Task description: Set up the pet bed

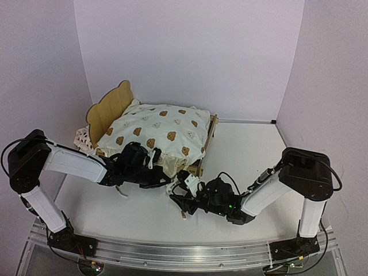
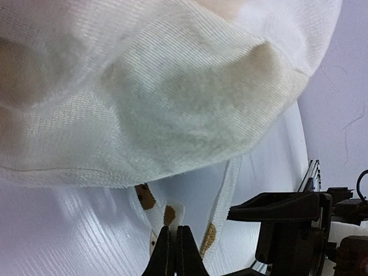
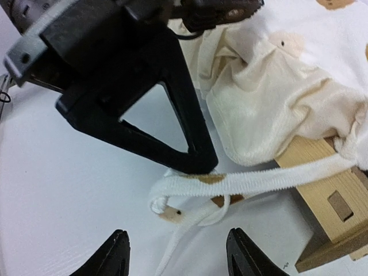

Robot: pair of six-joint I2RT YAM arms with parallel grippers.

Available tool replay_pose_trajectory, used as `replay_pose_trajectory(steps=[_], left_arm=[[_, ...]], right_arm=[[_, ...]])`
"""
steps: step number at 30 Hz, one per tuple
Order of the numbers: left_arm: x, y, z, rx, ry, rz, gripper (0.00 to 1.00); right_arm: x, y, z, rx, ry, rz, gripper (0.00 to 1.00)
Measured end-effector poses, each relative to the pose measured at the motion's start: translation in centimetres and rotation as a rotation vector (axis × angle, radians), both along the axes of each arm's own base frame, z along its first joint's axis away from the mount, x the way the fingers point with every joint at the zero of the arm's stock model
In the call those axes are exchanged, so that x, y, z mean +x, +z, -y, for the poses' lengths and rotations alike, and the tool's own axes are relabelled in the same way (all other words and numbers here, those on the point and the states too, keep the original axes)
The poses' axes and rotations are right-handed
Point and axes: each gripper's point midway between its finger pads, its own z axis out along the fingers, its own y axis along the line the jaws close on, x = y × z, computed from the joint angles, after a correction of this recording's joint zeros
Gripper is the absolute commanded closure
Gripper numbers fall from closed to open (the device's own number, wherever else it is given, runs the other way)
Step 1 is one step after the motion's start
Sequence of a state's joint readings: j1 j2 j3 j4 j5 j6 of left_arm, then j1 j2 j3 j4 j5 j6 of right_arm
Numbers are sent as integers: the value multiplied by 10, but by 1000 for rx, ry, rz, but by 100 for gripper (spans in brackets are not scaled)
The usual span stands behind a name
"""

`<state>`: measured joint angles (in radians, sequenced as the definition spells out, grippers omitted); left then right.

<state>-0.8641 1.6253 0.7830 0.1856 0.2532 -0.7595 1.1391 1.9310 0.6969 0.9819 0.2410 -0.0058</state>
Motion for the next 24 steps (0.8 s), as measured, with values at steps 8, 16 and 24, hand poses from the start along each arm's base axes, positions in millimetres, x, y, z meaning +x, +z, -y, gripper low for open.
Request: replay_pose_trajectory(steps=[8, 16, 24], left_arm=[[-4, 3, 3, 3, -1, 12, 100], [-5, 3, 3, 3, -1, 9, 100], [-7, -3, -1, 35, 7, -1, 100]], right_arm=[[-11, -33, 18, -120, -40, -112, 39], [-13, -45, 16, -154, -45, -166, 55], [-10, -53, 4, -152, -43, -186, 100]])
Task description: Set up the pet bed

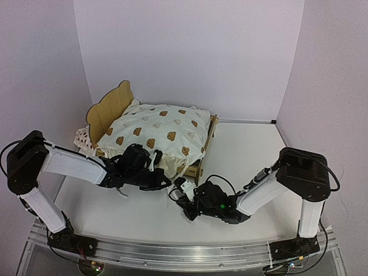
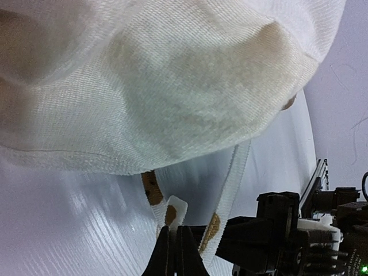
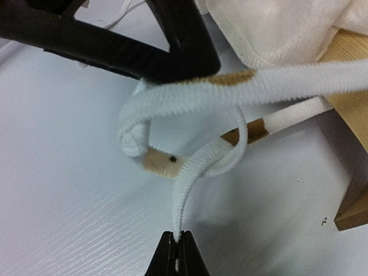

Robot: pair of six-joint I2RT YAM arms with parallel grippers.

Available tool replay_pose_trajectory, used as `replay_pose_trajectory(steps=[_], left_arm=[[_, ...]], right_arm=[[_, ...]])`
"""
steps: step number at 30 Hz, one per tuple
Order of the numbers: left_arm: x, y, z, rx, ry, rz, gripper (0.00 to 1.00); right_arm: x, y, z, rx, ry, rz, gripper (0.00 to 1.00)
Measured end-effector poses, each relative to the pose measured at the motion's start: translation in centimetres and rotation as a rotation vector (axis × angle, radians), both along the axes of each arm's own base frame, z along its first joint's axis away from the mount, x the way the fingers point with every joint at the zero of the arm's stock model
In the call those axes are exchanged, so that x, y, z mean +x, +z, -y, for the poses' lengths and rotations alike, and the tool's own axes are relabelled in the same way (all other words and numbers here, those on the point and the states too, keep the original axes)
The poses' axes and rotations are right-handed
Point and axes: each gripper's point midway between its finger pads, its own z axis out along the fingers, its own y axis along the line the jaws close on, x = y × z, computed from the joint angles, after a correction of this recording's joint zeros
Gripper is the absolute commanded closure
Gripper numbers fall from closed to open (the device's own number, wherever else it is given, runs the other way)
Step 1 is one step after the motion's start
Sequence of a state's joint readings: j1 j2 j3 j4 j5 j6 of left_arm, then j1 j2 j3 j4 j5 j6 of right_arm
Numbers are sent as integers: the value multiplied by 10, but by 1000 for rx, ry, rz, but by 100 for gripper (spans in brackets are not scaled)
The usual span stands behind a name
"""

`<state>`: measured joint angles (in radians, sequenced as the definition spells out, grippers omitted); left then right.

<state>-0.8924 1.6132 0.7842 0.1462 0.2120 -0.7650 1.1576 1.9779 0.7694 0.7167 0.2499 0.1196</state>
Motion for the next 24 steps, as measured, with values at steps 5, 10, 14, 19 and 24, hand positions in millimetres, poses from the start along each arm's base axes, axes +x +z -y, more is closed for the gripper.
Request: replay_pose_trajectory(steps=[5, 10, 14, 19, 24], left_arm=[[-2, 15, 2, 22, -6, 21, 100], [-1, 55, 28, -6, -44, 93, 100], [4, 85, 41, -27, -54, 145, 100], [11, 113, 49, -43, -58, 194, 100], [13, 130, 63, -44, -86, 222, 100]], right_arm=[[-1, -8, 11, -21, -23, -9, 100], [-5, -9, 33, -45, -54, -1, 100], [-7, -5, 58, -64, -92, 19, 100], [-12, -2, 86, -84, -128, 37, 100], [-15, 4, 107, -78, -162, 52, 100]])
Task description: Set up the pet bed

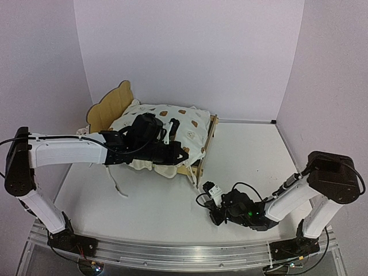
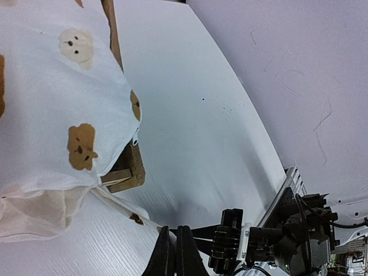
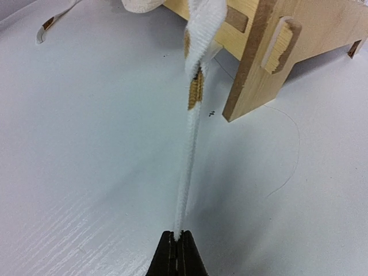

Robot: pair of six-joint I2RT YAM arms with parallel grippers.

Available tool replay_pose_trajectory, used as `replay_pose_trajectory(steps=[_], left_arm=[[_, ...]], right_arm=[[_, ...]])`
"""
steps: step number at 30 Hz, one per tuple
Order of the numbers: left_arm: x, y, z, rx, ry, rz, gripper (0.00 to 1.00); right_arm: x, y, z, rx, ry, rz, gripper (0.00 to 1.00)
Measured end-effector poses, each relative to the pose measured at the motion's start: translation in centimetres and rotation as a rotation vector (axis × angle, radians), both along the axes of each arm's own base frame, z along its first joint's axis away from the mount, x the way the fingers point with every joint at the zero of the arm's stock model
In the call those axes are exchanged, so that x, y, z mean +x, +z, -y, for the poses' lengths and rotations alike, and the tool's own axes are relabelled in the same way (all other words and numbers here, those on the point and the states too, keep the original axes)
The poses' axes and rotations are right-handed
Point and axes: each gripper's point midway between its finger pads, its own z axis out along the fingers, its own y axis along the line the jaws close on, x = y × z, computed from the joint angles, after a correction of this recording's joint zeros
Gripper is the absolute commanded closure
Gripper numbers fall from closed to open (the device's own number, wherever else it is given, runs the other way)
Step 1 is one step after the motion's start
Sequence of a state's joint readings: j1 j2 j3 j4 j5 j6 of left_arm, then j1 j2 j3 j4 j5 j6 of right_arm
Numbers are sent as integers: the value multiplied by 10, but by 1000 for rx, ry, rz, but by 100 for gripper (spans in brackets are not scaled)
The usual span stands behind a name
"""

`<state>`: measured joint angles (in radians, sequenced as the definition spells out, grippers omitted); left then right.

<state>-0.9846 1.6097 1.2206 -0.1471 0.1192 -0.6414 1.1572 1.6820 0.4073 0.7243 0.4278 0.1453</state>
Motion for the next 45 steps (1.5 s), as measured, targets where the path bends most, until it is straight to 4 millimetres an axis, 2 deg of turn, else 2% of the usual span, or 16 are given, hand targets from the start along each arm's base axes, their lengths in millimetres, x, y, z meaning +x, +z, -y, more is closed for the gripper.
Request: replay_pose_trajectory(steps=[6, 11, 13, 17, 20, 23, 31, 34, 36, 39, 41, 42, 45], left_arm=[[4, 10, 12, 31, -19, 35, 100], [28, 19, 8, 90, 34, 82, 100], [48, 21, -3, 106, 78, 93, 100], [95, 24, -40, 155, 197, 118, 100], [117, 24, -63, 196, 256, 129, 100], [129, 24, -74, 219, 273, 134, 100], [149, 4, -90, 278, 291, 125, 100], [149, 4, -89, 276, 286, 122, 98], [150, 5, -89, 270, 287, 128, 91], [156, 9, -93, 258, 302, 138, 73], [158, 13, -97, 251, 312, 143, 61], [159, 16, -99, 248, 317, 146, 55], [155, 30, -106, 234, 330, 159, 44]], right_arm=[[1, 8, 6, 18, -18, 16, 100], [4, 8, 4, 8, -31, 21, 100], [7, 6, -2, 2, -32, 20, 100], [9, -2, -6, -24, -34, 10, 100], [11, -3, -3, -35, -46, 13, 100], [14, -3, 2, -44, -78, 30, 100], [22, -8, 10, -97, -134, 44, 100], [22, -10, 9, -118, -135, 38, 75], [21, -12, 11, -154, -129, 27, 57], [19, -5, 18, -218, -123, 11, 43], [22, 14, 16, -251, -132, 9, 37], [26, 29, 13, -252, -140, 13, 35], [48, 94, -1, -168, -183, 24, 32]])
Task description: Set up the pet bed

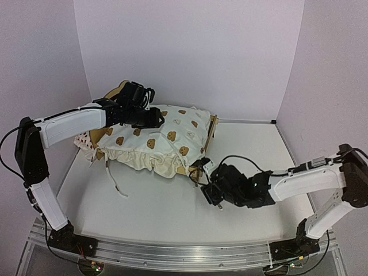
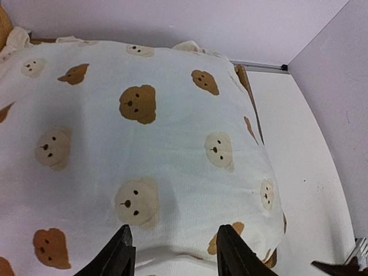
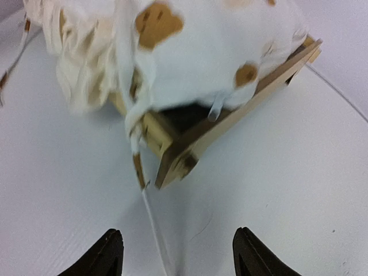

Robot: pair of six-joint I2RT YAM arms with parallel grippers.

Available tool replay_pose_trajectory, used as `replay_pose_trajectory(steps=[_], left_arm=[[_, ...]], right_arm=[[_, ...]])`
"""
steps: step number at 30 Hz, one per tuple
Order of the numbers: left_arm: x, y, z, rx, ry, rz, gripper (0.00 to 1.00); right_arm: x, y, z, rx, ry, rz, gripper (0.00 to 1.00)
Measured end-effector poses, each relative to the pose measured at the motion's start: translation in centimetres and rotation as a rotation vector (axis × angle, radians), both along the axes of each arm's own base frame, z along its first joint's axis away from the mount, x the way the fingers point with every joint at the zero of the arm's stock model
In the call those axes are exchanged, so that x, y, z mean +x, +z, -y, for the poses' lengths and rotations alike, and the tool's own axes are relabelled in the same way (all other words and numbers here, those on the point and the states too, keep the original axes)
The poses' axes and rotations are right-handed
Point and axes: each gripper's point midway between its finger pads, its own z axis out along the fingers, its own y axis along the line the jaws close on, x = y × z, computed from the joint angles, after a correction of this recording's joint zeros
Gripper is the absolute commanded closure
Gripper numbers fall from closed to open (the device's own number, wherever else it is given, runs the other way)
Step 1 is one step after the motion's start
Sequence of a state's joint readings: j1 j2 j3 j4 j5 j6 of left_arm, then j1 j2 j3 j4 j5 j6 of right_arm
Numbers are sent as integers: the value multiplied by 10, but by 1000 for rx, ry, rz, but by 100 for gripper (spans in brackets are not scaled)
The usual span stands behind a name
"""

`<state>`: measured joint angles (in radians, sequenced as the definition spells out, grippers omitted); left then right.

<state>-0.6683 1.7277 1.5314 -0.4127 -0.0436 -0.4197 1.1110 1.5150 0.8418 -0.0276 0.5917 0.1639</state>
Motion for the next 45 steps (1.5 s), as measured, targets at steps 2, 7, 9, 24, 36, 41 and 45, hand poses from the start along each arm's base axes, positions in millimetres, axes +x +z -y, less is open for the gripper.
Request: replay_pose_trajectory(steps=[2, 7, 9, 24, 36, 41, 45], left_arm=[[-5, 12, -7, -3, 10, 16, 41], [-26, 38, -32, 8, 65, 49, 48], [-37, 40, -45, 25, 106, 42, 56], [-120, -96, -130, 274, 275, -235, 64], [-94, -140, -110, 254, 269, -219, 68], [-92, -140, -100, 219, 242, -201, 69], [-91, -141, -94, 191, 227, -187, 68]], right_arm=[[22, 40, 2, 77, -53, 12, 30], [102, 93, 34, 208, -249, -18, 29], [139, 92, 42, 236, -318, -73, 29], [245, -22, 22, 222, -439, -387, 59], [219, -22, 62, 276, -592, -384, 91], [178, -24, 83, 309, -660, -399, 84], [125, -24, 97, 311, -680, -441, 63]])
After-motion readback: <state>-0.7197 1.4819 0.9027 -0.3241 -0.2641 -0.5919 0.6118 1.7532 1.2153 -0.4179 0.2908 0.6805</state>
